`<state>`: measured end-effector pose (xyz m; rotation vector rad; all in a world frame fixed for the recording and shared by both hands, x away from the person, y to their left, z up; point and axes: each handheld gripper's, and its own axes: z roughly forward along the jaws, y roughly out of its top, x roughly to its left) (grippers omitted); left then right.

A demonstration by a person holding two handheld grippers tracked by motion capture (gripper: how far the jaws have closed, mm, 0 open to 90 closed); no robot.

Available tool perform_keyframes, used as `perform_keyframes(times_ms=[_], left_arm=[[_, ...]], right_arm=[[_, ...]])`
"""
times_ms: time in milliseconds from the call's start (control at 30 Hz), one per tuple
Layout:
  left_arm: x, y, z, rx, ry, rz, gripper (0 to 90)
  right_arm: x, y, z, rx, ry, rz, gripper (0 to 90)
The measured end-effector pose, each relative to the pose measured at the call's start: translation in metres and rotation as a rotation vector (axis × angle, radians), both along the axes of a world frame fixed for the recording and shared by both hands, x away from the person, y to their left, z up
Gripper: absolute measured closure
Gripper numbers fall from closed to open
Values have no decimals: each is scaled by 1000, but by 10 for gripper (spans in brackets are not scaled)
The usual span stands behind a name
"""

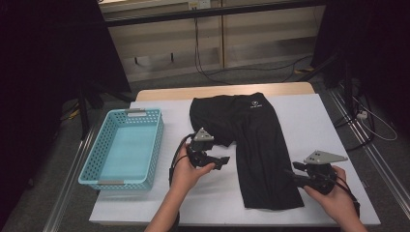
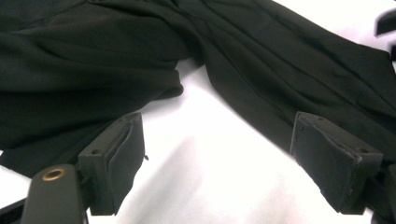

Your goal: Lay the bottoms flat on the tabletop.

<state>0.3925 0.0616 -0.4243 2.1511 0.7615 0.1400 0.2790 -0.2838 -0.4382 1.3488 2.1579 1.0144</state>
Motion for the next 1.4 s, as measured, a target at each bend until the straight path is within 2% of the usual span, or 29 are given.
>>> perform_keyframes(times_ms=[100,167,200,233,300,333,367,433,500,567,633,700,767,1400], left_arm=[[-1,2,0,3,3,-2,180],[-2,4,0,1,2,4,179],[-2,5,1,6,2,5,179],[-2,6,1,1,0,9,179],[-2,7,1,6,-4,18,179],[-2,7,0,4,-2,15,179],[-3,7,0,7,3,14,179],[-3,7,0,9,3,12,179],[-4,6,0,9,-1,8,179],[-4,5,0,5,-2,10,179],[-5,4,0,16,-11,19,179],[-4,4,-1,13,4,5,179],[-4,4,-1,10,3,3,179],[-4,5,0,12,5,5,177]], right_arm=[[10,-1,-6,-18,20,-37,585],[14,0,-12,-54,49,-52,600],[15,0,-14,-49,66,-54,617],[16,0,-16,-34,70,-58,648],[17,-1,-15,-13,83,-59,819],[17,-2,-15,20,101,-45,879],[18,-3,-16,36,107,-38,890],[19,-5,-16,38,104,-44,898],[19,-10,-13,27,75,-70,900],[19,-17,-10,42,61,-96,900],[19,-25,-10,45,60,-119,900],[19,-30,-13,42,74,-129,900],[19,-33,-15,43,87,-130,900],[17,-37,-13,39,74,-133,900]])
